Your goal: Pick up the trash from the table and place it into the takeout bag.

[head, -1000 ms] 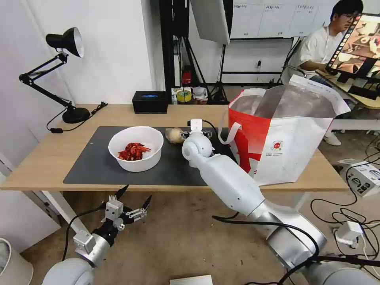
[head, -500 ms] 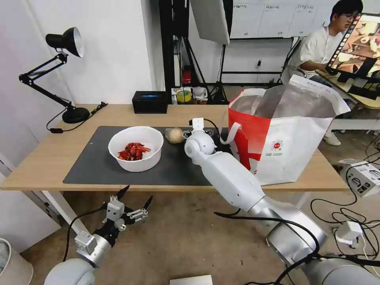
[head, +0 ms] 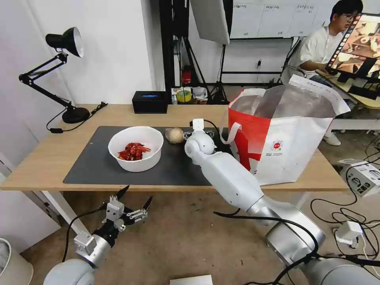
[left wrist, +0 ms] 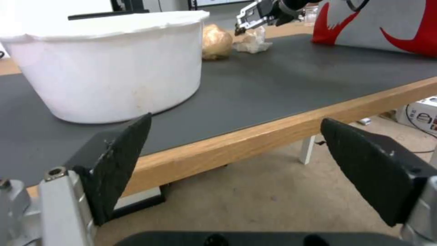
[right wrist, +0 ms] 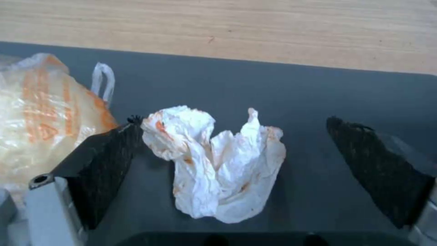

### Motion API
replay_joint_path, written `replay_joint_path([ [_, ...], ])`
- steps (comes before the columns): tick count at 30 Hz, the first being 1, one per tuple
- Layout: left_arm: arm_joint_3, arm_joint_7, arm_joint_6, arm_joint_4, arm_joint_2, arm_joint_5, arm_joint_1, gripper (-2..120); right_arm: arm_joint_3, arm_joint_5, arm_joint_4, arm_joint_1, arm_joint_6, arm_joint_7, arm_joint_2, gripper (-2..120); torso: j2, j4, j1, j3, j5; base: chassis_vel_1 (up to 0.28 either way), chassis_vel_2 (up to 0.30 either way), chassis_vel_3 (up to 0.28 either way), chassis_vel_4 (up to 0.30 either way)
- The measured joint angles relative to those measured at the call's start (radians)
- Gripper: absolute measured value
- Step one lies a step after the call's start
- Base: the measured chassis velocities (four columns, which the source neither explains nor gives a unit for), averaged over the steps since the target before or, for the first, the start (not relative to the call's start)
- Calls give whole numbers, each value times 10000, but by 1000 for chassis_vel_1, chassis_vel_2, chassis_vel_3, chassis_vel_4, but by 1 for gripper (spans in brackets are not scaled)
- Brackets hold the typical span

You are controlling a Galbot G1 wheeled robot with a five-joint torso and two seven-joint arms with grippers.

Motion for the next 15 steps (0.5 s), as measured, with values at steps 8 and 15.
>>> replay_joint_path([
  [8, 47, 0, -3, 1, -56, 45, -7, 100, -38, -47, -45, -97, -141, -142, -117, 100, 0, 0, 0, 0, 0, 0, 0, 0, 0],
  [15, 158, 1, -5, 37, -97, 126, -29, 100, -168, -133, -223, 15, -147, -314, -159, 100, 0, 0, 0, 0, 0, 0, 0, 0, 0],
])
